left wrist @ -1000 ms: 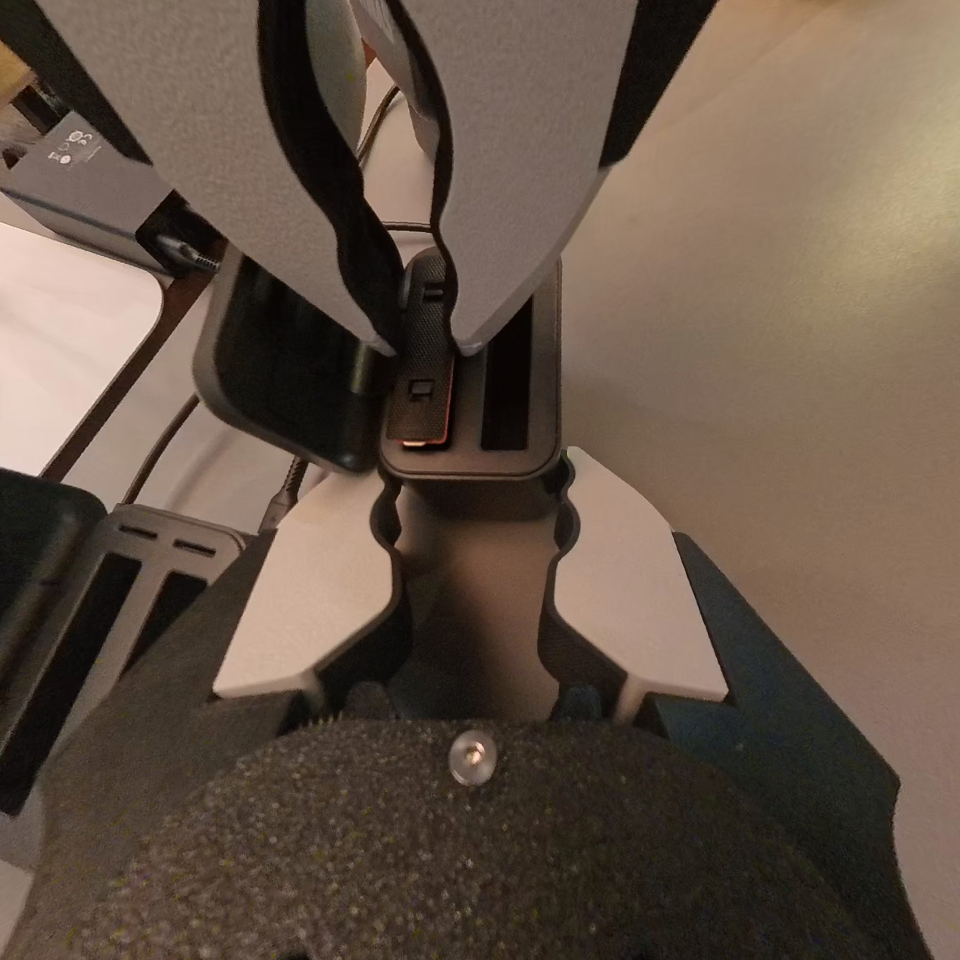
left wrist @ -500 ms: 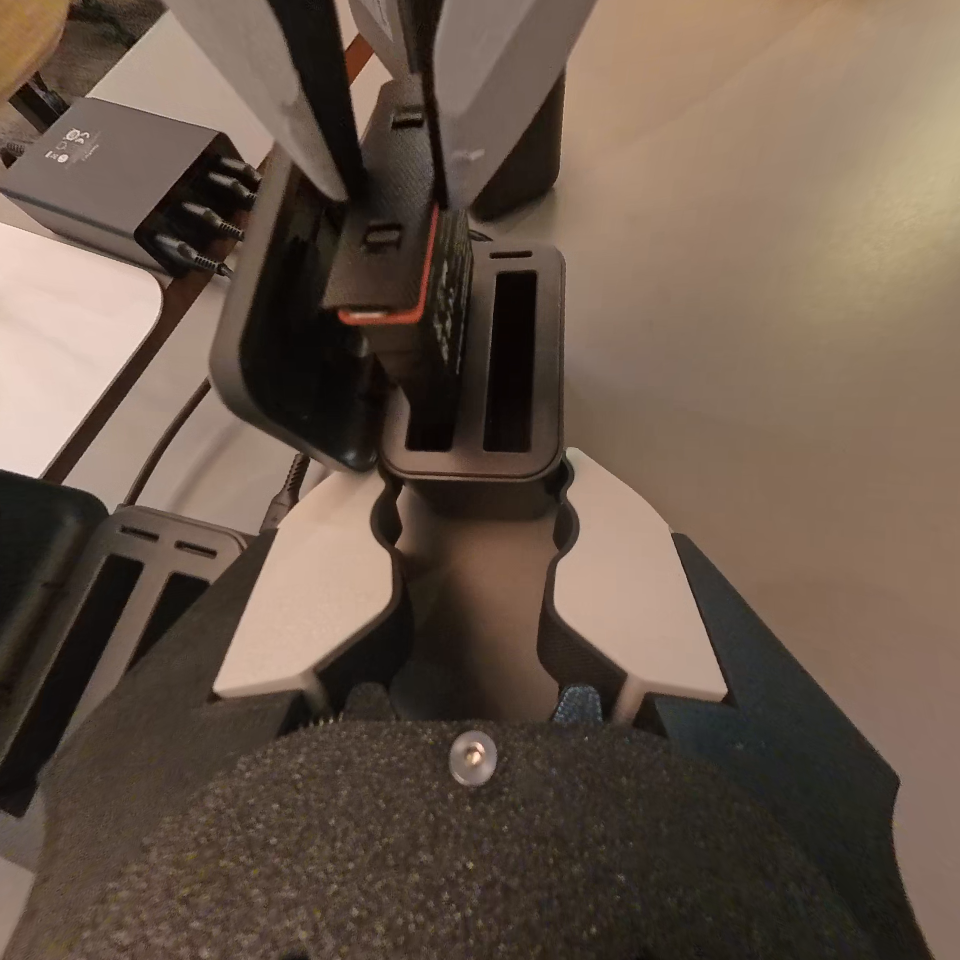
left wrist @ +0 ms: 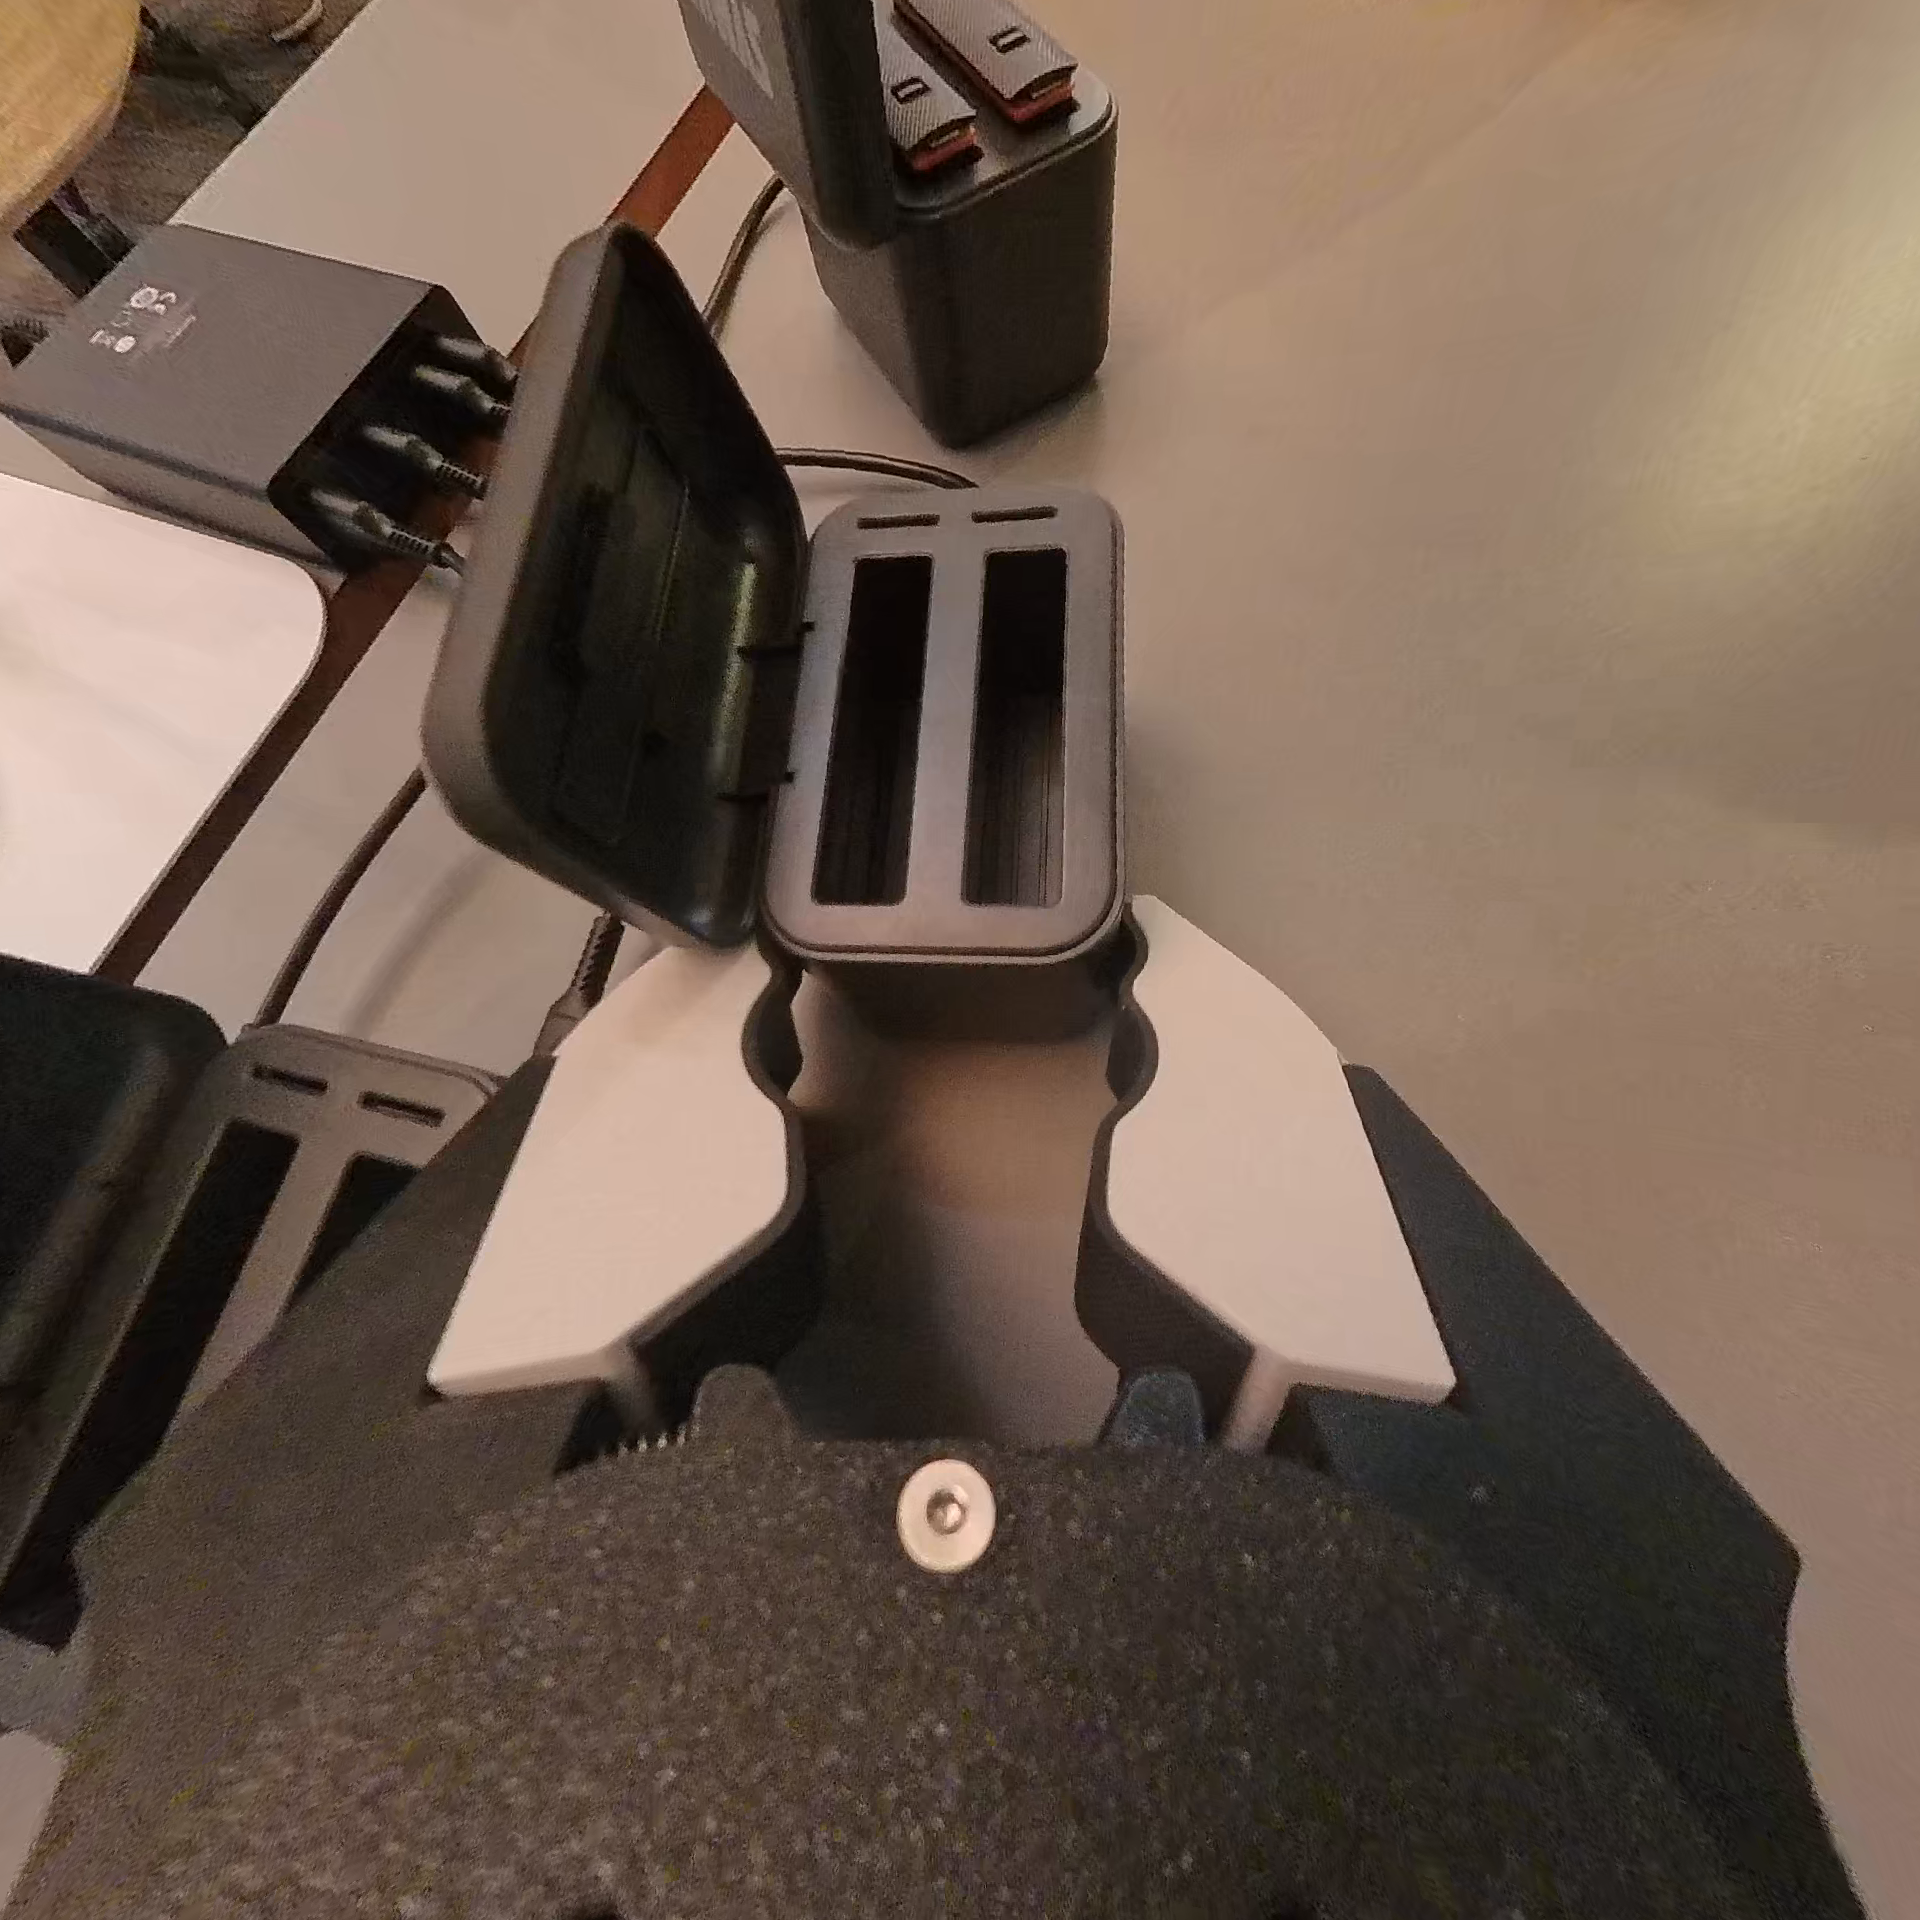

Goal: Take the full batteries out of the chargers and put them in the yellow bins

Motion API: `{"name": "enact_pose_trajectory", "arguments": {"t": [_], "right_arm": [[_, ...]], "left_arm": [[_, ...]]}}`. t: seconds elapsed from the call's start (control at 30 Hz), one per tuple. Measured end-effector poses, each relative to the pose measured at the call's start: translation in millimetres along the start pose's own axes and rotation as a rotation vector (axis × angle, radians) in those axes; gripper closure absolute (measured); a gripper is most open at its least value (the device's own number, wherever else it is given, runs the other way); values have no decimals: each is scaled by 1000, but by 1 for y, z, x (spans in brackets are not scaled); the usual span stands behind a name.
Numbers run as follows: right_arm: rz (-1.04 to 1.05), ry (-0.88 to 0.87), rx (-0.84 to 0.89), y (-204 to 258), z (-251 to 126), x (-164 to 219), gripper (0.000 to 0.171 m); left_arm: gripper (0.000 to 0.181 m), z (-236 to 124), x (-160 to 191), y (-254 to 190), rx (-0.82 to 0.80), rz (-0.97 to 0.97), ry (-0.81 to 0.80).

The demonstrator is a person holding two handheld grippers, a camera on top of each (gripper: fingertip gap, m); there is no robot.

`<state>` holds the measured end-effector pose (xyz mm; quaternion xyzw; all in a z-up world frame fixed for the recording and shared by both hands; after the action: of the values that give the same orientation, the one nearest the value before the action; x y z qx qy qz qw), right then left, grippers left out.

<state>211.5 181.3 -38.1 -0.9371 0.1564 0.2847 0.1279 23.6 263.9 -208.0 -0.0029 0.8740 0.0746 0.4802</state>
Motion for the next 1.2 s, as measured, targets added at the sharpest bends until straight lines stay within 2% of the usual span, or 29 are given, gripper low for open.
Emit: {"name": "enact_pose_trajectory", "arguments": {"t": [0.17, 0.3, 0.47, 0.6, 0.73, 1.0, 1.2], "right_arm": [[159, -90, 188, 20, -50, 41, 158], [329, -112, 419, 23, -93, 81, 158], [541, 4, 653, 11, -123, 142, 158], [560, 133, 699, -7, -123, 181, 158], [502, 254, 645, -28, -109, 203, 158], [403, 436, 242, -45, -64, 227, 158], [429, 488, 120, -64, -47, 242, 158]], "left_arm": [[123, 0, 0, -1, -5, 5, 0], [123, -1, 0, -1, -7, 3, -3], [123, -2, 0, -1, -12, 10, 3], [123, -4, 1, 0, -15, 22, 12], [123, -5, 2, 1, -16, 28, 16], [123, -9, 4, 1, -8, 37, 37], [124, -12, 6, 3, -2, 30, 45]]}}
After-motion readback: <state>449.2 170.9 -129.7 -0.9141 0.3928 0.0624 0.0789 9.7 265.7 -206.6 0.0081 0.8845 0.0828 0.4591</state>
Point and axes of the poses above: each gripper's, where its closed fingertips meet, z out along the fingers, x out of its underside, y = z × x across the jaws, the point moved 10 cm from there along -z, back along the fingers, and after that the axes turned 6 degrees about -y, right-handed, at the moved point
